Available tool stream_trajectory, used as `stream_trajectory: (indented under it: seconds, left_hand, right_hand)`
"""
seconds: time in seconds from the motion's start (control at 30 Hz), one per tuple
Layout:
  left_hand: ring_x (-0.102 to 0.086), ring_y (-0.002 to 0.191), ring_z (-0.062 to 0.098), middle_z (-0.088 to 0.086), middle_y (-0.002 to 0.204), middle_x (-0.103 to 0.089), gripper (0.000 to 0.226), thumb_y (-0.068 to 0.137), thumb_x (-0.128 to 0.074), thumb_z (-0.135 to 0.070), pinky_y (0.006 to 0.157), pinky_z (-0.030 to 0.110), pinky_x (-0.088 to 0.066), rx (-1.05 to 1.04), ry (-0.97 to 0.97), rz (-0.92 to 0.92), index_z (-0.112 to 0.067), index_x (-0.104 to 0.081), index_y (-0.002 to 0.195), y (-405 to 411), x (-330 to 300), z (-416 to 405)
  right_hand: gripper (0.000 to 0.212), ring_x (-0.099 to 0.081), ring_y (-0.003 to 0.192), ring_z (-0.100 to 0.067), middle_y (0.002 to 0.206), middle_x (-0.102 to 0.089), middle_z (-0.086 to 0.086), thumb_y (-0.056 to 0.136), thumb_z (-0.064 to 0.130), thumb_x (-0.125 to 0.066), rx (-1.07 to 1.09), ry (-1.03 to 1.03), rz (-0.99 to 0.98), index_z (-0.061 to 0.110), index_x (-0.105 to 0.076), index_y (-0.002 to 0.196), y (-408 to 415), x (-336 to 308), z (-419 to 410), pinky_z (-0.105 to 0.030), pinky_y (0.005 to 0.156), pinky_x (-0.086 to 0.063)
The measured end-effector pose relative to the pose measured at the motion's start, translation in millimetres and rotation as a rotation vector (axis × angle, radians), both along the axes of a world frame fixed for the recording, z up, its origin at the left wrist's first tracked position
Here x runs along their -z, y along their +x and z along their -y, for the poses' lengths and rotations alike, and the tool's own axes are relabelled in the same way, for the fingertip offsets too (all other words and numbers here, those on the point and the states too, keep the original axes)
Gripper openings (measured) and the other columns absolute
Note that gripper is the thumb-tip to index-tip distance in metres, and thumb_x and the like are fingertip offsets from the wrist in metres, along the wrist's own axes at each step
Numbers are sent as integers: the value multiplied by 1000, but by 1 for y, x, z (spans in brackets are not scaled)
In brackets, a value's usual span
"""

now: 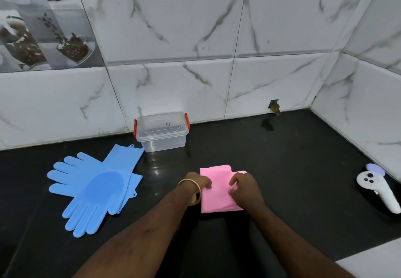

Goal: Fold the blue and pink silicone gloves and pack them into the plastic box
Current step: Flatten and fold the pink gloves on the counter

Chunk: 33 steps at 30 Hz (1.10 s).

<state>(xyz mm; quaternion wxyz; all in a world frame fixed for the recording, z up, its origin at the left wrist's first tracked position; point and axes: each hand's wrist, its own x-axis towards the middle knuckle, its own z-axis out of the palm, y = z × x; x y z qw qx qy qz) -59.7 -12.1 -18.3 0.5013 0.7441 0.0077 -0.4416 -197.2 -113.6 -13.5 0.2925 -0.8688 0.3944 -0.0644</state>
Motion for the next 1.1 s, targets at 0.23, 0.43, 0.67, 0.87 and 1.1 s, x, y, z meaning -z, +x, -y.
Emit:
stream_trajectory:
  seconds: [0.23, 0.43, 0.67, 0.87, 1.1]
  left_hand:
    - [-53, 64, 14, -6, 70, -57, 18, 66, -69, -13, 61, 24, -43, 247, -124, 633, -21, -57, 75, -5, -63, 26]
    - [-63, 73, 19, -2, 79, -70, 15, 68, -63, -22, 70, 33, -52, 573, -313, 1190, -19, -68, 82, -21, -119, 20]
    - [-60, 71, 13, 2, 85, -73, 20, 72, -74, -21, 71, 25, -47, 514, -464, 1213, -19, -75, 91, -28, -90, -18]
    - [-60, 81, 24, 8, 94, -64, 79, 65, -70, -72, 74, 36, -54, -142, -181, -45, -5, -66, 107, -17, -51, -40]
    - [-71, 87, 30, 17, 105, -73, 54, 73, -79, -16, 65, 38, -60, -171, -511, -403, 2, -62, 121, 2, -36, -29]
  right_hand:
    - [31, -68, 84, -29, 104, -67, -16, 93, 22, -54, 240, 883, 266, 1, -64, 113, 2, -45, 16, -36, 69, -55]
    - [69, -74, 85, -34, 101, -74, -23, 82, 61, -64, 304, 1430, 634, -5, -76, 100, 3, -96, 31, -43, 69, -61]
    - [34, -74, 85, -33, 101, -74, -24, 89, -2, -61, 308, 1115, 459, -9, -57, 122, 23, -100, 22, -39, 62, -61]
    - [39, -67, 106, -36, 114, -70, -19, 87, -2, -63, 269, 1133, 460, 4, -57, 126, 24, -86, 22, -49, 84, -58]
    - [42, -64, 113, -39, 120, -70, -17, 84, -1, -68, 103, 1189, 406, 9, -61, 124, 25, -76, 41, -55, 90, -55]
